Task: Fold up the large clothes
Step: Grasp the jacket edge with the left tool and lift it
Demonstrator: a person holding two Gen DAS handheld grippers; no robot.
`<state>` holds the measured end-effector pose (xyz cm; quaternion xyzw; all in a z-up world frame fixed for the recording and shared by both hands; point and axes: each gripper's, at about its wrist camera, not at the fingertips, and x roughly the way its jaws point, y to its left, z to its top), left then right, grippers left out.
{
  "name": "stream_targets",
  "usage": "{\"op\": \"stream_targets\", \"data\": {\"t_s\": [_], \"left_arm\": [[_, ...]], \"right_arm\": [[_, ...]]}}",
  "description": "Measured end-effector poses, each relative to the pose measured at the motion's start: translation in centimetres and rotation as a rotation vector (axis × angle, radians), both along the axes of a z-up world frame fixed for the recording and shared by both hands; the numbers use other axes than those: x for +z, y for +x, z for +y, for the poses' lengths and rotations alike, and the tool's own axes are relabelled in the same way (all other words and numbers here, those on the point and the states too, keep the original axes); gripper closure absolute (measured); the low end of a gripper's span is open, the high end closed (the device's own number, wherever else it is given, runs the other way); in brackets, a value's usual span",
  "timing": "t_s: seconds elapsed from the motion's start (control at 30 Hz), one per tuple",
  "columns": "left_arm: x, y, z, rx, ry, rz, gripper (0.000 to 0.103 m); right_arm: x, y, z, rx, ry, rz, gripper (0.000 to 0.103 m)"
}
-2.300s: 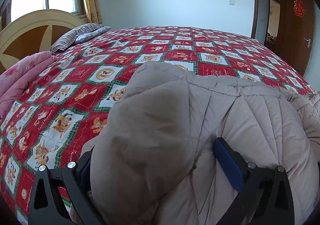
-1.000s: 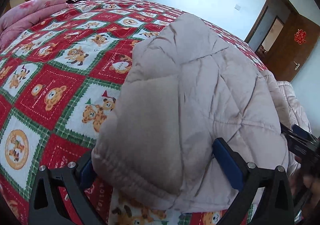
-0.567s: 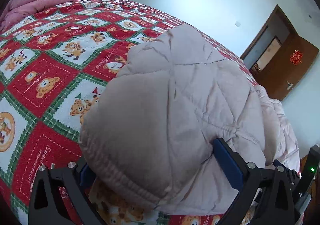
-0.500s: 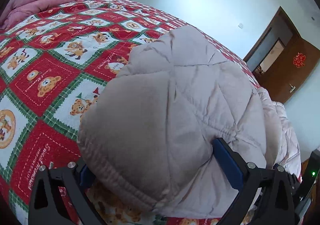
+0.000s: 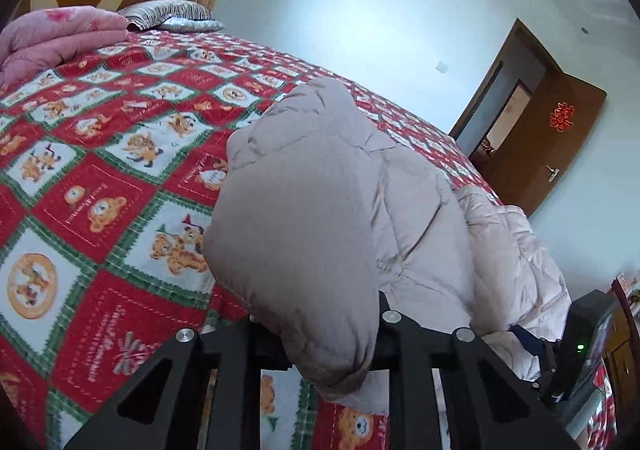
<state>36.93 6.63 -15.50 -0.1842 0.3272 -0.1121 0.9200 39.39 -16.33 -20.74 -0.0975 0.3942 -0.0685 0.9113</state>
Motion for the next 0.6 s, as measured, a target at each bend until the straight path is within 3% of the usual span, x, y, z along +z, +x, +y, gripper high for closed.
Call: {"op": "stream_targets", "data": {"t_s": [0.17, 0.27, 0.4, 0.5, 0.6], "left_arm": [[1.1, -3.2, 4.1, 0.036, -0.016, -0.028, 0.083], [1.4, -4.5, 7.5, 0.08, -0.03, -0.024, 0.083], [2.2, -5.7, 11.8, 0.123, 0.004, -0.031, 0.083], [3.4, -6.0, 13.2, 0.131, 0.037, -0.047, 0.083], [5.0, -6.0, 12.7, 0.111, 0.064, -0.08, 0.083]], "right_arm": [[-0.1, -2.7, 4.8, 0.066, -0.023, -0.03, 0.015], [0.5, -3.8, 7.2, 0.146, 0.035, -0.017, 0.014], [2.9, -5.4, 8.2, 0.302, 0.106, -0.004, 0.002], [4.5, -6.1, 5.7, 0.261, 0.128, -0.073, 0.002], [5.4, -5.3, 1.6, 0.127, 0.114, -0.113, 0.002]]}}
